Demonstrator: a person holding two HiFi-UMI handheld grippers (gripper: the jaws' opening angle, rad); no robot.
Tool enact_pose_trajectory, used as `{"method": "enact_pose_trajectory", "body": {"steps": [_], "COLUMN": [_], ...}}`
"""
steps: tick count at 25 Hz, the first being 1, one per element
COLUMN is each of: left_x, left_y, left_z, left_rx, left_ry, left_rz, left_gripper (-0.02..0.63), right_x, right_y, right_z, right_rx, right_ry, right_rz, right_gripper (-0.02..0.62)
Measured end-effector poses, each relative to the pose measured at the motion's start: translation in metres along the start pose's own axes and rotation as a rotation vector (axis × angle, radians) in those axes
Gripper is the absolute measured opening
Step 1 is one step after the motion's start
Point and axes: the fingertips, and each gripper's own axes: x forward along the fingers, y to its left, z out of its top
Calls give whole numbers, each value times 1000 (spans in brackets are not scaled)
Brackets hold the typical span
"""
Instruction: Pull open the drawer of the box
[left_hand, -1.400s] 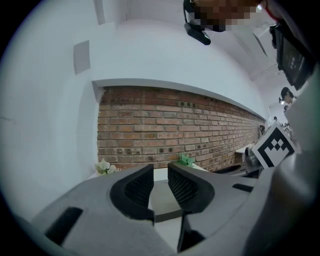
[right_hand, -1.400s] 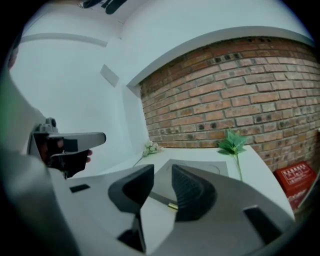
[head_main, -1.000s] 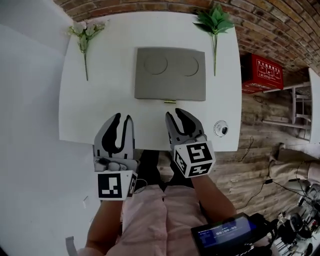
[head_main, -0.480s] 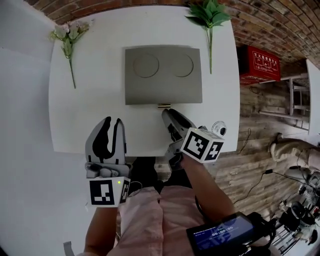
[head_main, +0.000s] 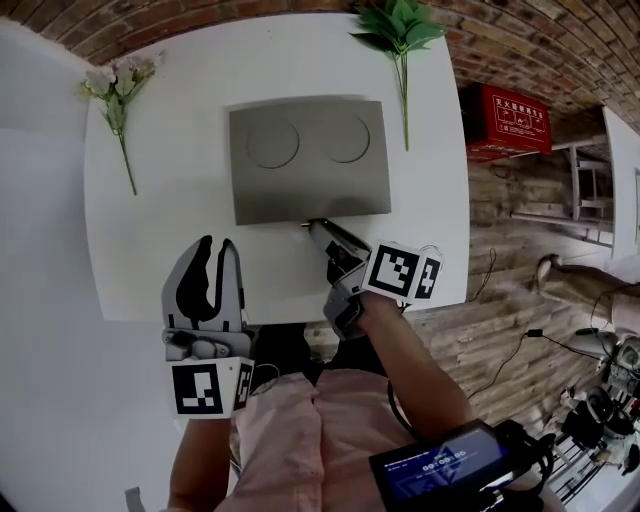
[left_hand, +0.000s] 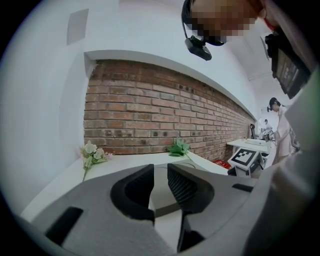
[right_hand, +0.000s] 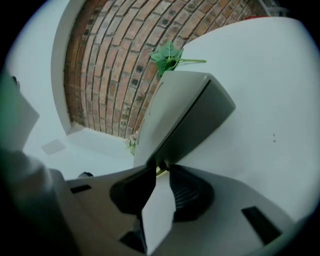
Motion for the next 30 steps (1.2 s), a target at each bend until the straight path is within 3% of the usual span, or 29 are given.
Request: {"method": "enact_pose_trajectory", "body": {"steps": [30], "left_x": [-15], "left_y": [-16], "left_z": [16], "left_rx": [26], "left_ry": [-23], "left_rz": [29], "left_gripper": [86], "right_x": [-17], "right_y": [-2], "right_z": [-17], "right_rx": [48], "right_ry": [22], "right_rz": [51], "right_gripper": [54]}}
